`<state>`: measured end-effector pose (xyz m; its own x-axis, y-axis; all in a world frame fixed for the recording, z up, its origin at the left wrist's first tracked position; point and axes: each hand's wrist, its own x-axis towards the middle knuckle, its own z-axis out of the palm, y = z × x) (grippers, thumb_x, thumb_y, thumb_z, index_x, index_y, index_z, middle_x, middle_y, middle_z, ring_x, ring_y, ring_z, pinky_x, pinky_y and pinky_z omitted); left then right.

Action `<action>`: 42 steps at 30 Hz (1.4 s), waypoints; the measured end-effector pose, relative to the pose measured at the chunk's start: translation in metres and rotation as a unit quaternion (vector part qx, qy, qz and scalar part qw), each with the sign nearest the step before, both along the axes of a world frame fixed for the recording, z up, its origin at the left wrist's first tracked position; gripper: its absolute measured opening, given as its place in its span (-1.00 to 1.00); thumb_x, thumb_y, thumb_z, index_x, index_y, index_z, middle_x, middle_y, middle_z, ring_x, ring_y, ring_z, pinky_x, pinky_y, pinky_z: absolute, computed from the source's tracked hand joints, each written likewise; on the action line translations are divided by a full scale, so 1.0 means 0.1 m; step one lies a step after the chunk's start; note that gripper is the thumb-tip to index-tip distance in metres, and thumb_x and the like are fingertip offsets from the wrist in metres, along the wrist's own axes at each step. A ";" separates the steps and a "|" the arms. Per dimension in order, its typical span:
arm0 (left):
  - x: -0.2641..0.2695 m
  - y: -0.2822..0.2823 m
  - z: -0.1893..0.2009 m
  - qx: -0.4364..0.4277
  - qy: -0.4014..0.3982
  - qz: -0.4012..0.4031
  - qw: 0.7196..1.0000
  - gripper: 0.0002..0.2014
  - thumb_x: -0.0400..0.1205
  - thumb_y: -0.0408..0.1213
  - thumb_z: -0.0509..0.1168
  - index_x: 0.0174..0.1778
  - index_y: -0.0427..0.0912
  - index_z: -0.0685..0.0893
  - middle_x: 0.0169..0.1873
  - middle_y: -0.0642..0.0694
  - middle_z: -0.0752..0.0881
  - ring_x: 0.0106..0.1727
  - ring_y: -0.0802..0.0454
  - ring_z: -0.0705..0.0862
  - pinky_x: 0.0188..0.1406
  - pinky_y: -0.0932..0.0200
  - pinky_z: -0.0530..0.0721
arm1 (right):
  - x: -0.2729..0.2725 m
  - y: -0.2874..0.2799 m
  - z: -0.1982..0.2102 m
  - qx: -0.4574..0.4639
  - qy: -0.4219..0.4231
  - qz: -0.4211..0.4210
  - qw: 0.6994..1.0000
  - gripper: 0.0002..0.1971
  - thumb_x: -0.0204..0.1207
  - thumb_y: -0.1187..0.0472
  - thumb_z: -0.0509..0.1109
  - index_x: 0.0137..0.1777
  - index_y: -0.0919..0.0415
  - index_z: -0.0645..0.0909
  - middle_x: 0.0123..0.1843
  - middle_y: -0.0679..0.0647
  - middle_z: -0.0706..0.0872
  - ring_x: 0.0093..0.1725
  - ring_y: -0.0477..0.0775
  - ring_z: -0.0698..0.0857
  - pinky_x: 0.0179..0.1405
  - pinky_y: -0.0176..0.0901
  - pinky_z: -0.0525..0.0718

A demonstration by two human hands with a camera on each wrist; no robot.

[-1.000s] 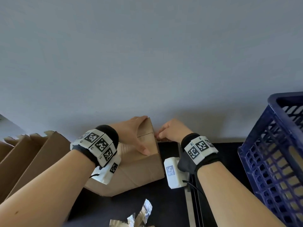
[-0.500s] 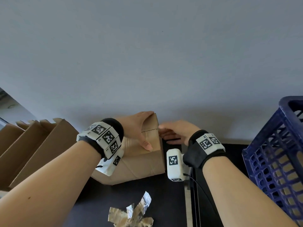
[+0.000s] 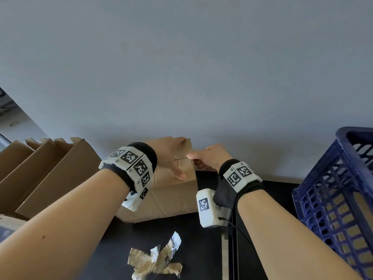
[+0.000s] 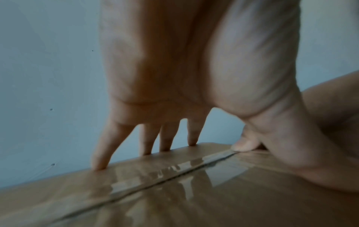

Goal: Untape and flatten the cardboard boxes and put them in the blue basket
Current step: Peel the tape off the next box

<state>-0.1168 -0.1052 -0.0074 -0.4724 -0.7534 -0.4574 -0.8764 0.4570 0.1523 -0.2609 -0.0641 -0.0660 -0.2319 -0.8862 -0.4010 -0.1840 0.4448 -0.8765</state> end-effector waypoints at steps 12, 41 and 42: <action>0.17 0.04 -0.03 0.023 0.055 0.011 0.998 0.18 0.25 0.03 0.62 0.66 0.12 -0.04 0.63 0.15 0.11 0.62 0.07 0.18 0.52 0.10 0.21 | -0.05 0.10 0.05 0.075 -0.117 0.038 0.990 -0.85 0.65 0.32 0.24 -0.14 0.28 0.57 -0.38 0.02 0.68 -0.39 -0.11 0.65 -0.31 -0.35 0.58; 0.21 0.01 -0.08 0.028 0.089 0.020 0.995 0.15 0.24 0.02 0.63 0.65 0.13 0.03 0.61 0.15 0.19 0.60 0.09 0.21 0.53 0.09 0.23 | 0.02 0.22 -0.12 -0.075 0.082 -0.020 0.994 -0.95 0.32 0.27 0.51 -0.27 0.14 0.81 -0.26 0.09 0.83 -0.13 0.08 0.80 0.07 -0.03 0.75; 0.21 0.01 -0.08 0.030 0.092 0.021 0.995 0.15 0.24 0.02 0.63 0.65 0.13 0.04 0.61 0.14 0.19 0.60 0.08 0.21 0.53 0.08 0.23 | 0.02 0.22 -0.12 -0.060 0.082 -0.022 0.995 -0.93 0.33 0.26 0.50 -0.25 0.23 0.81 -0.26 0.13 0.83 -0.11 0.14 0.80 0.06 0.00 0.76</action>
